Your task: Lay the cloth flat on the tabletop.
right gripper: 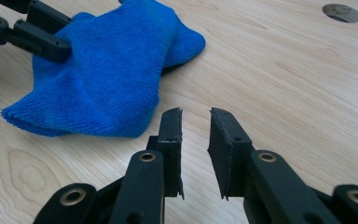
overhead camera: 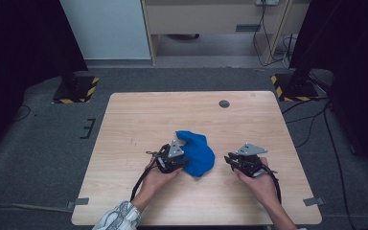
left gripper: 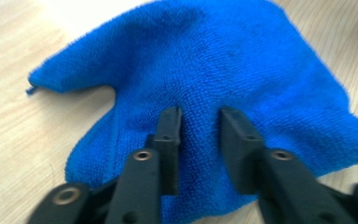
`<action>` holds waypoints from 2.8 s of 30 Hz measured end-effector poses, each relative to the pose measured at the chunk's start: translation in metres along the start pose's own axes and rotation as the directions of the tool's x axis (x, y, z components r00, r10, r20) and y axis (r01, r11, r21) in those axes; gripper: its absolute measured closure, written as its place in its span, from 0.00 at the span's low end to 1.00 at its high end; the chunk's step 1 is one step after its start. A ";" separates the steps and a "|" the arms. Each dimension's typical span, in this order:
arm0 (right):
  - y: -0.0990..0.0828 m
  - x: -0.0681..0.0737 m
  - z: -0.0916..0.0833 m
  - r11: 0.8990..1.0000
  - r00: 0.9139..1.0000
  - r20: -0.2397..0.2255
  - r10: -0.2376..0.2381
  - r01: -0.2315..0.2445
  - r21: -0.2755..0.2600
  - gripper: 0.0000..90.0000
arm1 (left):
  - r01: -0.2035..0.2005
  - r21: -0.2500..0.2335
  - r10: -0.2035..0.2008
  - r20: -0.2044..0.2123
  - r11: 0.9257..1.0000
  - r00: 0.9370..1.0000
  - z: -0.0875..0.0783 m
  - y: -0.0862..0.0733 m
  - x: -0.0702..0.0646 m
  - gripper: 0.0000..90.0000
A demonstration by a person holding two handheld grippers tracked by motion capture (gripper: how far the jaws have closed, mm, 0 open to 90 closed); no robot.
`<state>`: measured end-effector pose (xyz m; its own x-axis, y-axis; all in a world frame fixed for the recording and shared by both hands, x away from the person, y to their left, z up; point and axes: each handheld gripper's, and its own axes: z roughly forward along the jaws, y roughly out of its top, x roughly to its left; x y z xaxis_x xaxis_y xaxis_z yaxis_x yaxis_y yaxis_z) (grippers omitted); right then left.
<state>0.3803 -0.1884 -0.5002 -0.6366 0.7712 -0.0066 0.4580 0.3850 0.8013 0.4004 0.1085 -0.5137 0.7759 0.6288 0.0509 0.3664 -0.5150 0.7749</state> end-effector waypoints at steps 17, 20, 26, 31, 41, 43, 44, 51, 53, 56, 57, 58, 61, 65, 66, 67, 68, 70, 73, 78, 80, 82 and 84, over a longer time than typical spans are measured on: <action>0.027 0.020 0.059 1.000 0.994 -0.111 0.002 0.000 0.015 0.82 | 0.004 -0.052 -0.004 -0.014 0.999 1.000 -0.013 0.005 0.003 0.93; 0.032 0.026 0.052 1.000 0.994 -0.107 -0.024 0.023 -0.008 0.93 | 0.012 -0.081 -0.013 -0.015 0.997 1.000 -0.020 0.010 0.004 0.93; 0.046 0.031 0.034 0.998 0.993 -0.118 -0.025 0.019 -0.056 0.94 | 0.018 -0.152 -0.022 -0.025 0.988 0.999 -0.040 0.023 0.005 0.94; 0.066 0.039 0.005 0.990 0.993 -0.107 -0.058 0.044 -0.135 0.91 | 0.004 -0.192 -0.012 -0.037 0.981 0.999 -0.061 0.035 0.005 0.93; 0.037 0.037 0.042 0.996 0.990 -0.130 -0.045 0.055 0.073 0.92 | -0.038 0.034 0.038 -0.008 0.999 0.999 -0.024 0.013 0.003 0.93; 0.034 0.035 0.046 0.995 0.992 -0.119 -0.039 0.049 0.084 0.87 | -0.054 0.065 0.054 -0.002 0.996 0.999 -0.018 0.009 0.002 0.93; 0.034 0.034 0.045 0.996 0.992 -0.122 -0.032 0.042 0.081 0.84 | -0.061 0.091 0.061 0.007 0.994 0.998 -0.014 0.006 0.002 0.92; 0.043 0.030 0.037 1.000 0.994 -0.109 0.018 -0.017 0.008 0.52 | -0.058 0.117 0.056 0.013 0.992 0.998 -0.007 -0.002 0.005 0.91; 0.044 0.028 0.038 1.000 0.995 -0.098 0.022 -0.023 -0.002 0.49 | -0.058 0.116 0.057 0.010 0.992 0.998 -0.007 -0.002 0.005 0.91; 0.052 0.023 0.039 0.999 0.996 -0.083 0.034 -0.036 -0.021 0.46 | -0.049 0.110 0.049 0.007 0.993 0.999 -0.008 -0.003 0.006 0.88; 0.060 0.019 0.042 0.998 0.996 -0.071 0.047 -0.049 -0.030 0.45 | -0.046 0.107 0.045 0.009 0.993 0.999 -0.009 -0.003 0.007 0.86; 0.064 0.017 0.045 0.998 0.997 -0.067 0.049 -0.051 -0.027 0.45 | -0.037 0.100 0.037 -0.003 0.994 0.999 -0.011 -0.003 0.007 0.79; 0.078 0.013 0.052 0.999 0.998 -0.046 0.044 -0.045 -0.023 0.44 | -0.024 0.059 0.025 -0.007 0.998 1.000 -0.020 -0.004 0.007 0.64; 0.093 0.009 0.069 0.999 0.999 -0.036 0.025 -0.024 0.034 0.46 | -0.009 0.005 0.009 -0.022 1.000 1.000 -0.034 -0.005 0.010 0.56; 0.094 0.008 0.075 0.998 0.999 -0.041 0.027 -0.025 0.051 0.49 | 0.005 -0.023 -0.006 -0.045 1.000 0.999 -0.042 -0.006 0.015 0.56; 0.095 0.006 0.081 0.998 0.999 -0.041 0.029 -0.026 0.065 0.50 | 0.005 -0.023 -0.006 -0.045 1.000 0.999 -0.042 -0.006 0.015 0.56; 0.096 0.004 0.087 0.996 0.999 -0.032 0.025 -0.022 0.081 0.52 | 0.016 -0.029 -0.018 -0.058 0.999 0.998 -0.044 -0.008 0.018 0.56; 0.096 0.002 0.093 0.996 0.999 -0.021 0.027 -0.025 0.091 0.56 | 0.031 -0.020 -0.033 -0.089 0.999 0.995 -0.045 -0.011 0.026 0.56; 0.097 -0.005 0.110 0.993 0.999 -0.008 0.035 -0.034 0.115 0.65 | 0.062 -0.012 -0.063 -0.119 0.998 0.991 -0.046 -0.018 0.039 0.56; 0.094 -0.012 0.128 0.987 0.998 0.016 0.059 -0.061 0.147 0.63 | 0.092 -0.012 -0.093 -0.150 0.996 0.984 -0.047 -0.025 0.051 0.56; 0.091 -0.014 0.137 0.983 0.997 0.022 0.072 -0.075 0.166 0.57 | 0.104 -0.015 -0.105 -0.151 0.995 0.983 -0.046 -0.026 0.053 0.55; 0.091 -0.014 0.139 0.982 0.997 0.023 0.075 -0.077 0.175 0.55 | 0.104 -0.011 -0.105 -0.148 0.994 0.983 -0.045 -0.026 0.054 0.54; 0.088 -0.013 0.146 0.977 0.996 0.021 0.091 -0.093 0.192 0.53 | 0.100 -0.007 -0.100 -0.154 0.995 0.983 -0.044 -0.027 0.054 0.54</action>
<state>0.5194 -0.0908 -0.5173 -0.5792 0.8134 0.0539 0.6263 0.4016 0.6682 0.4096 0.1822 -0.5038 0.6473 0.7591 0.0696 0.4383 -0.4453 0.7807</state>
